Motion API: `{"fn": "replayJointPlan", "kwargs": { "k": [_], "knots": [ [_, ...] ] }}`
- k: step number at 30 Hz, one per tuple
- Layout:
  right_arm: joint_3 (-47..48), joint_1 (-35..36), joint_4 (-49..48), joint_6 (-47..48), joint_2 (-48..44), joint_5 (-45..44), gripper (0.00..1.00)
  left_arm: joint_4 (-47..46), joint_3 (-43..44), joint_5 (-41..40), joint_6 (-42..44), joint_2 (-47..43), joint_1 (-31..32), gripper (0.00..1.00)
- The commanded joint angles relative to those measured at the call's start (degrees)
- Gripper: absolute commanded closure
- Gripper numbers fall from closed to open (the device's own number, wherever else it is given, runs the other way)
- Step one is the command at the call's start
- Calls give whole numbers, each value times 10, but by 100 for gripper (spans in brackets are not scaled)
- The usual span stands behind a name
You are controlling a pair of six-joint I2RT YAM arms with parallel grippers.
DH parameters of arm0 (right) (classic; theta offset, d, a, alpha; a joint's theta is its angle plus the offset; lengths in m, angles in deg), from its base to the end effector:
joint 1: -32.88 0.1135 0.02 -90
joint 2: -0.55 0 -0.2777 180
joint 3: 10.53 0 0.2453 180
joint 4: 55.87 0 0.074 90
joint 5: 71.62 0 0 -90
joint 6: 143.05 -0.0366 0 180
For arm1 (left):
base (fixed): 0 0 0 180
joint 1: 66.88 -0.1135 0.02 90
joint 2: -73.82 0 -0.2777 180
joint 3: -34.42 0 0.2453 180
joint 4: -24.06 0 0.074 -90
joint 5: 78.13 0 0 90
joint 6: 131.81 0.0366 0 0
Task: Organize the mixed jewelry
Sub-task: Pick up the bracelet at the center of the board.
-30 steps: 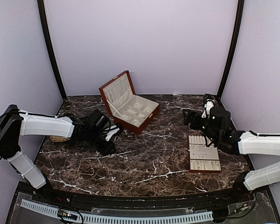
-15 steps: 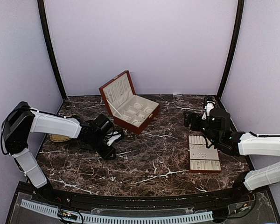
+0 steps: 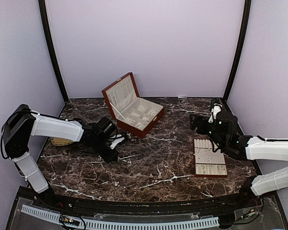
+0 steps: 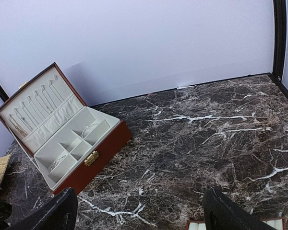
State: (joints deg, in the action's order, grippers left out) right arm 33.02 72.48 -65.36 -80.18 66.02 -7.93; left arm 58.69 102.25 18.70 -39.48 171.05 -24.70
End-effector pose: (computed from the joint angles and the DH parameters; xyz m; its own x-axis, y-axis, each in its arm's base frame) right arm 0.1926 0.1383 0.2516 -0.2561 0.3187 -0.9126 -0.1361 0.9228 0.3604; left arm 0.2320 -0.2161 0.1694 -0.6370 0.6317 -0.4419 0.7318 0.6757 -0.0890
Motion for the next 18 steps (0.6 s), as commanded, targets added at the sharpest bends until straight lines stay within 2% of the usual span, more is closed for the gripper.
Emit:
{"fn": "replayJointPlan", "kwargs": {
  "k": [1,10,18],
  "knots": [
    [-10,-3,-20,-4,-15,-16,9,15,0,12,-3,-11,2,94],
    [-10,-3,-15,-5,-24,-22,8,-4,-3,28,-11,-44,2,100],
    [-9,-3,-11,-3,-31,-29,9,-18,-8,25,-13,-76,3,100]
  ]
}}
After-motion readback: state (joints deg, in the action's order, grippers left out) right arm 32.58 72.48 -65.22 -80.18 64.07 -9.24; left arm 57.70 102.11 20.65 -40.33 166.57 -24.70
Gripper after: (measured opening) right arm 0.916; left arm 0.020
